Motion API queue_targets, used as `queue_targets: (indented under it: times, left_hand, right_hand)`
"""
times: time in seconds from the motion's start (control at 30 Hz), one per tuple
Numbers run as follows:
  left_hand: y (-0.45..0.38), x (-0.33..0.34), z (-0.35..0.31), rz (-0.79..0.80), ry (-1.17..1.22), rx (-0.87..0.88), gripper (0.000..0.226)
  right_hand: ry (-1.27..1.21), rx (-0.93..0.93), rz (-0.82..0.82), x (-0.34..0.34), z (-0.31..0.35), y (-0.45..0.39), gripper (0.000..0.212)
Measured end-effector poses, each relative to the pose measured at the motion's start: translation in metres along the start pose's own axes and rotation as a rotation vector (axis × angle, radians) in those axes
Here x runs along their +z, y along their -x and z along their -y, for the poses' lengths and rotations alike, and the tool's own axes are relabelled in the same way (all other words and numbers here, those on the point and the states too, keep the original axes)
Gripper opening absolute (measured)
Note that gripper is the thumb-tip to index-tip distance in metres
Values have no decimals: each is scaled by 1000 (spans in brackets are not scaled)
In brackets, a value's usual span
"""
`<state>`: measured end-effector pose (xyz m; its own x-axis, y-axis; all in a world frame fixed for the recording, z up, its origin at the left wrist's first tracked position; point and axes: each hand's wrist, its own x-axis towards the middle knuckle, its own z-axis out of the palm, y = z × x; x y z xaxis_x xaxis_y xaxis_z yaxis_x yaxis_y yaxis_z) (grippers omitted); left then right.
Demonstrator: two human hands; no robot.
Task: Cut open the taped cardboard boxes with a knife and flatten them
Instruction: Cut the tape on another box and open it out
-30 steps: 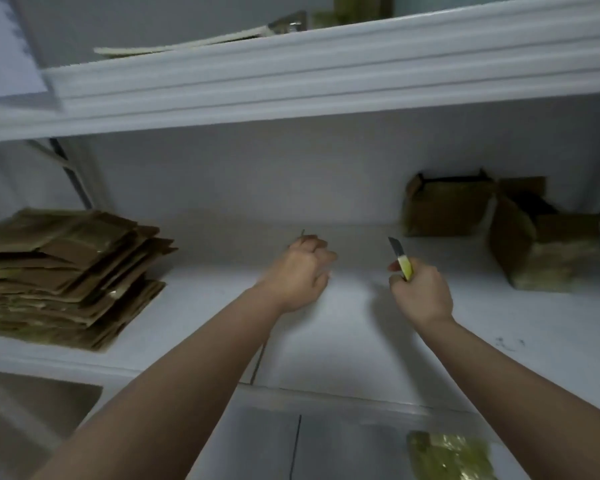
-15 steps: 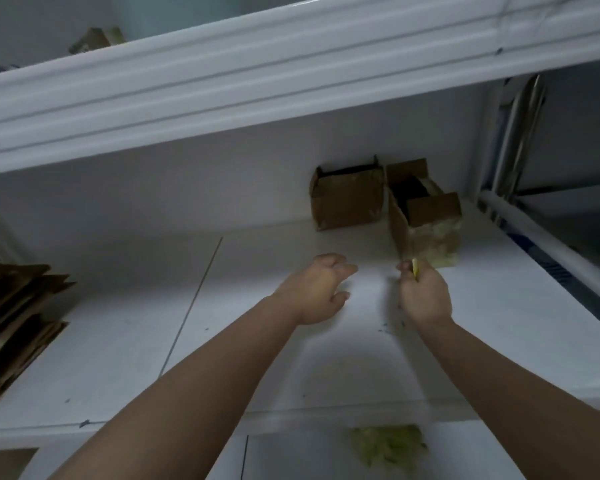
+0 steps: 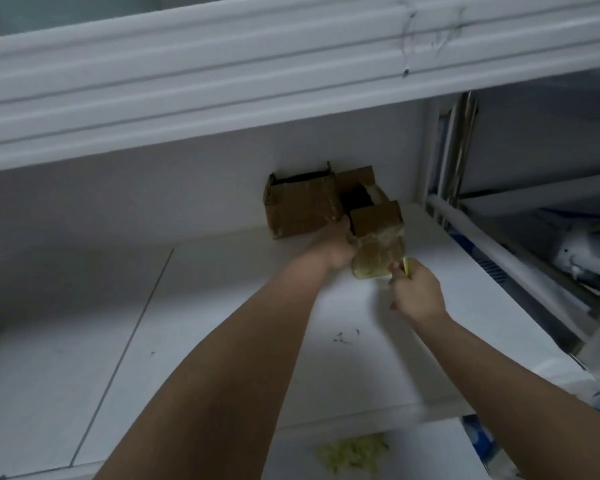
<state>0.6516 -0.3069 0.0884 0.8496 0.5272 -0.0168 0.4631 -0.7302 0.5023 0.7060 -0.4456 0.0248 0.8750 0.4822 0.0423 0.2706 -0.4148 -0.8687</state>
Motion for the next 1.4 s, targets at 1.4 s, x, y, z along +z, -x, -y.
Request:
queue_targets:
  times: [1.4]
  left_hand:
    - [302,-119,283,-78,-204,-726,88]
  right_hand:
    - [-130,-139,592,260,102,146,11]
